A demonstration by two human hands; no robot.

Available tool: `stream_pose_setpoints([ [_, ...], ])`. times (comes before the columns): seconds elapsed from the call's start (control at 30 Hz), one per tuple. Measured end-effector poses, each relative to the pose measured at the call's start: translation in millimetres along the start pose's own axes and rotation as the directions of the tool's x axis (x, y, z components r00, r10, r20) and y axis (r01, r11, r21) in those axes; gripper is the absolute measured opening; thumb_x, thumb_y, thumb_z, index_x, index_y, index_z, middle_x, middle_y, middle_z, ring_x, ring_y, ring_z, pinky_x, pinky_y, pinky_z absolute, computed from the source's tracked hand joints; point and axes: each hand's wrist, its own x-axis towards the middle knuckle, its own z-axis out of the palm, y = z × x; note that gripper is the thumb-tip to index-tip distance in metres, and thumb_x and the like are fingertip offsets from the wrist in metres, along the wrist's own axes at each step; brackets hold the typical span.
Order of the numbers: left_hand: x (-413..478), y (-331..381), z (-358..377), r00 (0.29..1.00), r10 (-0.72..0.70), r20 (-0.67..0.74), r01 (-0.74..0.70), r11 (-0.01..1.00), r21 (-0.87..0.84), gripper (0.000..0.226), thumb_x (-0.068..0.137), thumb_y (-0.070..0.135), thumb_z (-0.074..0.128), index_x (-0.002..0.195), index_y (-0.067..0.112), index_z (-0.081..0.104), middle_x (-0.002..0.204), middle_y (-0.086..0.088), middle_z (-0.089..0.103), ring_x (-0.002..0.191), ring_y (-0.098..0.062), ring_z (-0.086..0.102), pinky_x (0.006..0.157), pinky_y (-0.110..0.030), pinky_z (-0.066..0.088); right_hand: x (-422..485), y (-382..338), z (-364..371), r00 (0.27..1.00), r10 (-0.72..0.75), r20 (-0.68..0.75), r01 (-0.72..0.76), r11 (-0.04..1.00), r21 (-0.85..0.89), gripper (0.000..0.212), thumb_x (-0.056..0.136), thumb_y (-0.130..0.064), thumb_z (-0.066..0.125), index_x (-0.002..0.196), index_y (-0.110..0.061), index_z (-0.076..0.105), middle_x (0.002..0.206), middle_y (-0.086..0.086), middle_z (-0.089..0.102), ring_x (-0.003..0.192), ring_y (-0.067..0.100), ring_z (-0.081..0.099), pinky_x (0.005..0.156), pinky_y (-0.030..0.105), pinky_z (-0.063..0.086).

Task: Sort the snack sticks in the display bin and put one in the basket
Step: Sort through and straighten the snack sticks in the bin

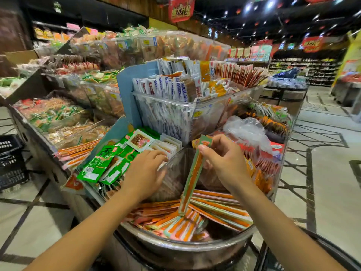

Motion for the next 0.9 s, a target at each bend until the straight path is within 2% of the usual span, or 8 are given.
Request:
stream_pose_setpoints([
  [0.07, 3, 35, -9, 0.998, -0.061, -0.013, 0.055, 0.962, -0.266, 0.035, 0.094, 0.045, 0.048, 0.106, 0.02, 0.07, 0.104, 0.007, 0.069, 0.099, -0.012, 0.062, 0.086, -0.033, 0.05, 2, -1, -3, 0.999, -0.007, -0.034, 0.006, 0.999, -0.039, 0.025, 0.095, -0.022, 0.07, 0.08, -0.007, 0.056, 0.06, 0.002, 0.06, 0.053, 0.017, 0.061, 0.055, 0.033, 0.051],
  [0.13, 2, 69, -13, 0.985, -0.152, 0.079, 0.171, 0.828, -0.534, 0.038, 0.093, 0.053, 0.047, 0.108, 0.026, 0.069, 0.099, 0.016, 0.07, 0.094, -0.002, 0.064, 0.082, -0.027, 0.051, 5, -3, -5, 0.999, 0.001, -0.055, -0.004, 0.999, -0.039, 0.028, 0.097, -0.023, 0.067, 0.076, -0.008, 0.055, 0.057, 0.001, 0.058, 0.051, 0.018, 0.06, 0.054, 0.033, 0.05],
  [0.2, -2, 89, -4, 0.974, -0.203, 0.098, 0.218, 0.739, -0.637, 0.032, 0.091, 0.054, 0.055, 0.108, 0.03, 0.068, 0.091, 0.014, 0.071, 0.085, -0.006, 0.067, 0.076, -0.033, 0.054, 7, -3, -7, 0.998, 0.015, -0.069, -0.016, 1.0, -0.011, 0.03, 0.098, -0.023, 0.065, 0.073, -0.012, 0.054, 0.054, -0.001, 0.056, 0.049, 0.022, 0.061, 0.053, 0.038, 0.051],
  [0.27, -7, 97, 8, 0.97, -0.235, 0.065, 0.222, 0.737, -0.639, 0.027, 0.089, 0.051, 0.06, 0.107, 0.032, 0.066, 0.085, 0.011, 0.07, 0.078, -0.01, 0.067, 0.072, -0.042, 0.055, 8, -3, -10, 0.997, 0.013, -0.072, -0.016, 0.999, -0.039, 0.03, 0.099, -0.023, 0.062, 0.073, -0.009, 0.056, 0.053, 0.001, 0.056, 0.048, 0.027, 0.062, 0.053, 0.044, 0.054],
  [0.43, -17, 102, 25, 0.966, -0.258, -0.006, 0.208, 0.792, -0.574, 0.021, 0.092, 0.044, 0.06, 0.11, 0.036, 0.066, 0.083, 0.014, 0.07, 0.075, -0.008, 0.067, 0.067, -0.043, 0.055, 8, 3, -13, 0.995, 0.027, -0.093, -0.037, 0.993, -0.109, 0.032, 0.1, -0.015, 0.059, 0.071, -0.002, 0.064, 0.054, 0.014, 0.063, 0.045, 0.026, 0.064, 0.05, 0.029, 0.047],
  [0.63, -22, 99, 24, 0.964, -0.262, -0.043, 0.204, 0.836, -0.51, 0.019, 0.092, 0.036, 0.07, 0.111, 0.035, 0.068, 0.085, 0.018, 0.07, 0.075, -0.003, 0.066, 0.066, -0.038, 0.056, 8, 14, -11, 0.962, 0.229, -0.15, -0.211, 0.969, 0.129, 0.036, 0.101, -0.014, 0.054, 0.079, 0.014, 0.06, 0.067, 0.037, 0.06, 0.041, 0.025, 0.057, 0.047, 0.028, 0.046],
  [0.8, -19, 98, 24, 0.9, -0.397, 0.181, 0.412, 0.636, -0.653, 0.006, 0.091, 0.026, 0.073, 0.095, 0.03, 0.072, 0.08, 0.011, 0.073, 0.077, -0.007, 0.07, 0.075, -0.043, 0.059, 10, 8, -19, 0.956, 0.243, -0.166, -0.197, 0.947, 0.253, 0.028, 0.104, -0.021, 0.053, 0.085, -0.006, 0.068, 0.061, 0.0, 0.062, 0.047, 0.01, 0.056, 0.041, 0.015, 0.038],
  [0.9, -18, 101, 20, 0.885, -0.39, 0.256, 0.442, 0.527, -0.725, 0.006, 0.093, 0.021, 0.071, 0.092, 0.024, 0.075, 0.081, 0.007, 0.076, 0.076, -0.008, 0.073, 0.074, -0.038, 0.06, 3, 12, -21, 0.982, 0.191, -0.009, -0.19, 0.978, 0.081, 0.015, 0.097, -0.022, 0.066, 0.089, -0.011, 0.071, 0.062, -0.006, 0.063, 0.055, 0.007, 0.059, 0.049, 0.014, 0.044],
])
